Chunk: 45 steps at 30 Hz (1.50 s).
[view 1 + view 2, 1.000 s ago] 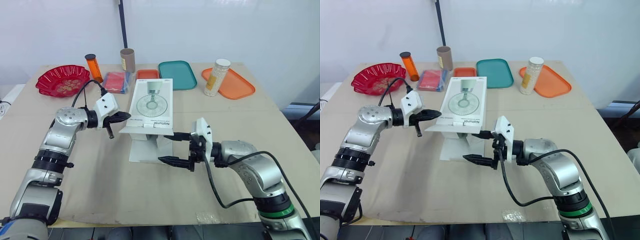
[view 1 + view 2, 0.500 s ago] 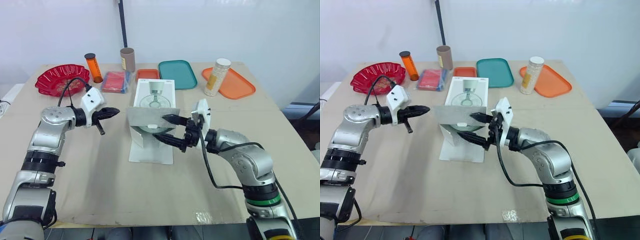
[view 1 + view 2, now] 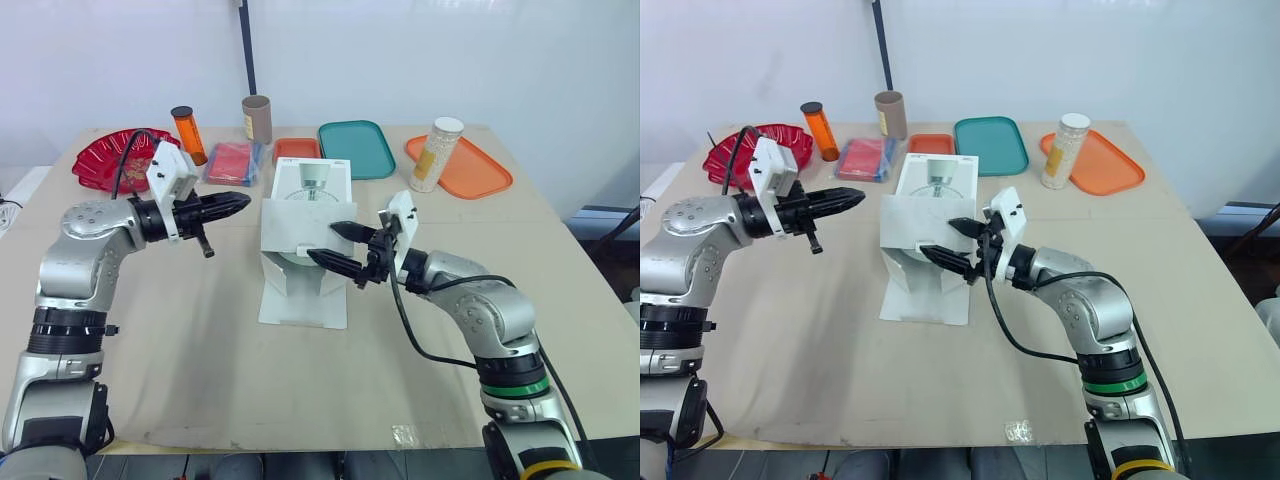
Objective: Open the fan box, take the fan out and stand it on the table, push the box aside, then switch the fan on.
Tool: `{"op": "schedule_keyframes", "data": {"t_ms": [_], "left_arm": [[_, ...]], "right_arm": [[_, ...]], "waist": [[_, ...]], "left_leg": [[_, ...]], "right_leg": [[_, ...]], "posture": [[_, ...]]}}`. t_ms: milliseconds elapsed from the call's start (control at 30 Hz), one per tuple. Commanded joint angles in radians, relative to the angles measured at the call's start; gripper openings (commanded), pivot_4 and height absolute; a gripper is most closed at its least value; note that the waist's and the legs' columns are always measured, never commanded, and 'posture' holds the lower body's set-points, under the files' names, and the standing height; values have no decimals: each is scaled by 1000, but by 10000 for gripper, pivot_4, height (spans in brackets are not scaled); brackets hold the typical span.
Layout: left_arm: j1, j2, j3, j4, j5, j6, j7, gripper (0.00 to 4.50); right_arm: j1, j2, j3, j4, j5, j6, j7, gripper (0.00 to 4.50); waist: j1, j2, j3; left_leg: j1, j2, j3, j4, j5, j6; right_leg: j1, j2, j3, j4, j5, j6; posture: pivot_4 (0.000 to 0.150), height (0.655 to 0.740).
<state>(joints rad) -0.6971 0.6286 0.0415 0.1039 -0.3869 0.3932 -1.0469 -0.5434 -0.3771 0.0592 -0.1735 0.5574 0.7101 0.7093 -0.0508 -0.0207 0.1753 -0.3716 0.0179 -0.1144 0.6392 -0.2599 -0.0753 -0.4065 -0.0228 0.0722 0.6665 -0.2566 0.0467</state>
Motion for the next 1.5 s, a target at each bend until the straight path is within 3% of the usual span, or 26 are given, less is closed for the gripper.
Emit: {"op": "schedule_keyframes", "data": {"t_ms": [33, 367, 933, 1033, 1067, 1100, 1133, 1167, 1333, 1367, 1500], "left_arm": [[-48, -45, -51, 50, 38, -44, 2, 1030], [-134, -114, -117, 304, 146, -179, -5, 1030], [-108, -97, -157, 350, 240, -245, -41, 1030], [-103, -98, -155, 351, 244, -251, -38, 0], [-101, -98, -155, 349, 244, -252, -36, 0], [-100, -99, -155, 348, 244, -252, -34, 0], [-100, -100, -154, 347, 244, -253, -32, 0], [-99, -101, -154, 347, 244, -253, -30, 0], [-98, -109, -154, 341, 241, -255, -20, 0], [-97, -111, -154, 340, 241, -255, -19, 0], [-93, -111, -154, 339, 240, -259, -15, 0]], "right_arm": [[-19, -4, 1, -26, -4, -4, -1, 45000], [-20, -18, 2, -56, -10, 31, -22, 45000], [-122, -107, 3, -79, -7, 160, -33, 45000], [-124, -118, 4, -105, 9, 178, -17, 31822], [-127, -121, 8, -114, 10, 184, -14, 31822], [-130, -125, 15, -122, 8, 187, -10, 24138], [-137, -125, 23, -128, 3, 193, -11, 24258], [-144, -127, 32, -131, -1, 203, -12, 19037], [-164, -164, 101, -137, -54, 209, -1, 2356], [-163, -175, 118, -142, -63, 207, 7, 353], [-153, -200, 158, -165, -78, 199, 38, 353]], "waist": [[2, 0, 0], [-1, 0, 0], [0, 0, 0], [0, 0, 0], [0, 0, 0], [0, 0, 0], [0, 0, 0], [0, 0, 0], [0, 0, 0], [0, 0, 0], [0, 0, 0]], "left_leg": [[0, 0, 0, 0, 0, 0], [0, 0, 0, 0, 0, 0], [0, -1, 0, 0, 0, 0], [0, 0, 0, 0, 0, 0], [0, 0, 0, 0, 0, 0], [0, 0, 0, 0, 0, 0], [0, 0, 0, 0, 0, 0], [0, -1, -1, 0, 0, 0], [0, 0, -1, 0, 0, 0], [0, -1, -1, 0, 0, 0], [0, -1, -1, 0, 0, 0]], "right_leg": [[0, 0, 0, 0, 0, 0], [0, 0, 0, 0, 0, 0], [0, 0, 0, 0, 0, 0], [0, 0, 0, 0, 0, 0], [0, 0, 0, 0, 0, 0], [0, 0, 0, 0, 0, 0], [0, 0, 0, 0, 0, 0], [0, 0, 0, 0, 0, 0], [0, 0, 0, 0, 0, 0], [0, 0, 0, 0, 0, 0], [0, 0, 0, 0, 0, 0]], "posture": [[1500, 7400], [1500, 7400], [1500, 7400], [1500, 7400], [1500, 7400], [1500, 7400], [1500, 7400], [1500, 7400], [1500, 7400], [1500, 7400], [1500, 7400]]}}
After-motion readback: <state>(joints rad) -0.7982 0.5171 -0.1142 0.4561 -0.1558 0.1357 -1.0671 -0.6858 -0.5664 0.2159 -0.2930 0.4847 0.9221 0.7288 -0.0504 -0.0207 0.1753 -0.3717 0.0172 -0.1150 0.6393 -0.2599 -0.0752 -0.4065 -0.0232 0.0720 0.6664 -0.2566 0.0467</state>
